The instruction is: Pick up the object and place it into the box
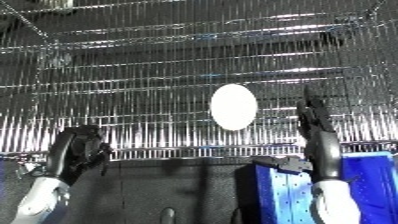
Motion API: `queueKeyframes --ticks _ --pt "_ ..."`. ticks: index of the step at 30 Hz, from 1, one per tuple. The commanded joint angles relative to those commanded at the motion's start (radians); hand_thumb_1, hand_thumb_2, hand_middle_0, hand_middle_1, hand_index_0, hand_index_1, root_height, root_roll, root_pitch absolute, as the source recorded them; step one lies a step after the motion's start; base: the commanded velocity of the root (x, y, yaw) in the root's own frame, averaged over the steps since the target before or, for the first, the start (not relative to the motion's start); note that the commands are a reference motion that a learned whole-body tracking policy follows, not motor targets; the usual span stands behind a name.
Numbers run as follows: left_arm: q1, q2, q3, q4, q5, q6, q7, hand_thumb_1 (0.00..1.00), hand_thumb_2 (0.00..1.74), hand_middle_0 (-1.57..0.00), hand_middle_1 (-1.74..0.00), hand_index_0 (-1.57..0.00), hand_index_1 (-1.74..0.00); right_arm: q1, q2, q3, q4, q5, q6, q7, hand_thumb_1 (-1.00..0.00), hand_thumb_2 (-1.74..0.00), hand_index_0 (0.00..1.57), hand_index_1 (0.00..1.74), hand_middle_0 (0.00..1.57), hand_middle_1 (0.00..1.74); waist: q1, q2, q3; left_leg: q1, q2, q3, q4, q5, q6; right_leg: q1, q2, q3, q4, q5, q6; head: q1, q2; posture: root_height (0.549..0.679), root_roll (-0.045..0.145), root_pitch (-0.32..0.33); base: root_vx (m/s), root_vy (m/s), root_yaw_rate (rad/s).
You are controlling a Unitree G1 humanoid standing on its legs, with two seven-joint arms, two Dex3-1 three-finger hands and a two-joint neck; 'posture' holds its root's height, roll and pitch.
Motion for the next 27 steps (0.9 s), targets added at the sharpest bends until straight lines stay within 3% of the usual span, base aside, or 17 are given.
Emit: queueKeyframes --ticks 14,27 --pt "-0.027 -0.001 -0.009 -0.003 0.002 0.009 0.006 1.0 1.74 -1.57 -1.74 -1.57 -1.74 -0.063 -0.015 0.035 0.036 -0.016 -0.007 0.036 0.0 0.0 0.0 0.0 0.0 0.0 0.015 0.003 0.0 -0.044 0.0 -0.002 0.009 0.007 -0.0047 -0.04 -0.0043 -0.011 0.005 0.007 0.0017 0.027 0.038 0.618 0.042 0.103 -0.014 0.004 0.028" --pt "-0.061 0.004 -0.02 -0.014 -0.013 0.015 0.008 1.0 1.74 -1.57 -1.74 -1.57 -1.74 -0.162 -0.033 0.078 0.034 -0.061 0.008 0.024 0.0 0.0 0.0 0.0 0.0 0.0 0.032 0.019 0.0 -0.139 -0.011 -0.001 0.033 0.01 -0.0012 -0.137 0.0021 -0.014 0.034 0.007 0.0018 0.067 0.109 0.611 0.04 0.169 0.0 0.012 0.034"
